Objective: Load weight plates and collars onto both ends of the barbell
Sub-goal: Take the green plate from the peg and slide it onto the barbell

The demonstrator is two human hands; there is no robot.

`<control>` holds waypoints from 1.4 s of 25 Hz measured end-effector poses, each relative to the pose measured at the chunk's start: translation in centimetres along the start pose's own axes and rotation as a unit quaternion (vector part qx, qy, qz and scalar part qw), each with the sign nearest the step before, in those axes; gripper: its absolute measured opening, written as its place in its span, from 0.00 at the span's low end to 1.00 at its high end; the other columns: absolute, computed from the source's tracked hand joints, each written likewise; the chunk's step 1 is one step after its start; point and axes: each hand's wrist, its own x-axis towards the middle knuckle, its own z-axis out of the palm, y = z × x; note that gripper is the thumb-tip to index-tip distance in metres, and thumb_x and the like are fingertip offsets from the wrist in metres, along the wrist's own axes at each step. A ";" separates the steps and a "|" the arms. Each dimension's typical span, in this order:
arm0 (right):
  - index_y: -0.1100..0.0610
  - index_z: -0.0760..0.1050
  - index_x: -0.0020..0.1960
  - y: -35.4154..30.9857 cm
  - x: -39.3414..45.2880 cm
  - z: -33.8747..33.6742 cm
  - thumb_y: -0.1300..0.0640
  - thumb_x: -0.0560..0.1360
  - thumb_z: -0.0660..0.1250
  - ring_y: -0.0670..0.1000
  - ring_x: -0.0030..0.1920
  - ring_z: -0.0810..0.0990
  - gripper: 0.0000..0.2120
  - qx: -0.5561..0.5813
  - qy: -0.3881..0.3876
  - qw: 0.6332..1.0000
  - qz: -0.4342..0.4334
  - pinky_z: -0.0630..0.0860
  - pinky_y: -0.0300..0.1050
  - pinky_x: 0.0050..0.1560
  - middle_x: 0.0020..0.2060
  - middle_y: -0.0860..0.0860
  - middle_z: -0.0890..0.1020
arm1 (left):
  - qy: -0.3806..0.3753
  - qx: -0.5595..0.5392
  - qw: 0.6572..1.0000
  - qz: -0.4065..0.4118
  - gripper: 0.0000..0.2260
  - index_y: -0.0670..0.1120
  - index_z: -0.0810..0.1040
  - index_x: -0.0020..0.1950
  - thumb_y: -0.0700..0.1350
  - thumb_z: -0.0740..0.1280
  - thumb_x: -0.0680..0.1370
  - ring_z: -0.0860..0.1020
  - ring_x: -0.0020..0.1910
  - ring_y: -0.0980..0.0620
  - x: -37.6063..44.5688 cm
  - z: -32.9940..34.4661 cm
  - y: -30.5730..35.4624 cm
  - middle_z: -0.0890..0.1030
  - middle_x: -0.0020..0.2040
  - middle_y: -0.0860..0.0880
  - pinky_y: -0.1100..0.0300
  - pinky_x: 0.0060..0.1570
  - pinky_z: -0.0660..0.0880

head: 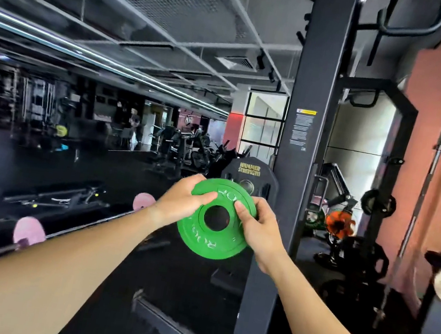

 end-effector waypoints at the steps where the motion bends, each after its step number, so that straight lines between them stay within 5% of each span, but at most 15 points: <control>1: 0.48 0.78 0.48 0.2 0.2 2.0 0.52 0.80 0.70 0.48 0.44 0.82 0.02 0.004 -0.011 1.000 -0.002 0.81 0.47 0.46 0.47 0.52 0.85 | 0.002 0.008 1.000 -0.005 0.05 0.51 0.78 0.53 0.50 0.70 0.80 0.85 0.40 0.47 -0.1 -1.8 -1.0 0.86 0.46 0.46 0.50 0.38 0.80; 3: 0.48 0.78 0.48 0.7 0.7 5.2 0.53 0.80 0.70 0.50 0.46 0.82 0.02 0.000 -0.015 1.000 -0.011 0.81 0.52 0.50 0.46 0.52 0.85 | 0.002 0.008 1.000 -0.015 0.06 0.50 0.77 0.54 0.50 0.69 0.80 0.84 0.38 0.46 -0.1 -4.3 -2.9 0.85 0.48 0.43 0.53 0.36 0.78; 8: 0.47 0.77 0.48 2.2 1.7 8.7 0.53 0.79 0.69 0.50 0.46 0.83 0.02 -0.061 0.022 0.998 -0.014 0.81 0.53 0.51 0.43 0.48 0.84 | 0.008 -0.003 1.000 -0.016 0.06 0.63 0.74 0.53 0.50 0.67 0.81 0.78 0.32 0.69 0.7 -6.0 -7.1 0.81 0.46 0.49 0.66 0.28 0.77; 13: 0.50 0.74 0.47 2.5 2.6 9.2 0.54 0.78 0.70 0.54 0.45 0.81 0.05 -0.129 0.041 0.989 -0.065 0.80 0.54 0.50 0.42 0.51 0.82 | -0.046 -0.092 0.993 -0.050 0.08 0.68 0.75 0.53 0.52 0.65 0.82 0.87 0.43 0.50 2.7 -5.9 -9.4 0.85 0.49 0.52 0.45 0.36 0.84; 21: 0.48 0.72 0.51 3.6 2.9 9.0 0.51 0.79 0.68 0.46 0.41 0.81 0.05 -0.169 0.086 0.972 -0.142 0.78 0.42 0.43 0.40 0.47 0.83 | -0.073 -0.108 0.991 0.027 0.09 0.61 0.74 0.60 0.48 0.67 0.82 0.85 0.48 0.50 5.4 -5.9 -10.1 0.84 0.51 0.56 0.56 0.36 0.82; 29: 0.50 0.70 0.57 5.8 7.0 7.3 0.52 0.83 0.64 0.47 0.47 0.81 0.05 -0.176 0.075 0.974 -0.119 0.78 0.47 0.50 0.46 0.48 0.83 | -0.087 -0.126 0.988 -0.013 0.07 0.63 0.74 0.56 0.50 0.65 0.82 0.85 0.48 0.52 10.0 -3.4 -10.9 0.84 0.52 0.53 0.48 0.37 0.84; 33: 0.47 0.69 0.55 7.0 9.4 6.2 0.51 0.82 0.64 0.44 0.44 0.80 0.04 -0.188 0.076 0.974 -0.105 0.76 0.40 0.46 0.44 0.47 0.83 | -0.090 -0.141 0.986 -0.013 0.06 0.61 0.73 0.56 0.50 0.65 0.83 0.85 0.42 0.60 12.1 -2.1 -11.7 0.83 0.53 0.53 0.59 0.31 0.80; 35: 0.45 0.69 0.53 7.7 10.7 5.7 0.51 0.82 0.64 0.41 0.44 0.80 0.04 -0.190 0.076 0.974 -0.100 0.74 0.33 0.44 0.44 0.45 0.83 | -0.091 -0.137 0.986 -0.016 0.08 0.61 0.72 0.59 0.48 0.65 0.83 0.84 0.45 0.60 13.4 -1.6 -12.3 0.82 0.56 0.51 0.56 0.34 0.83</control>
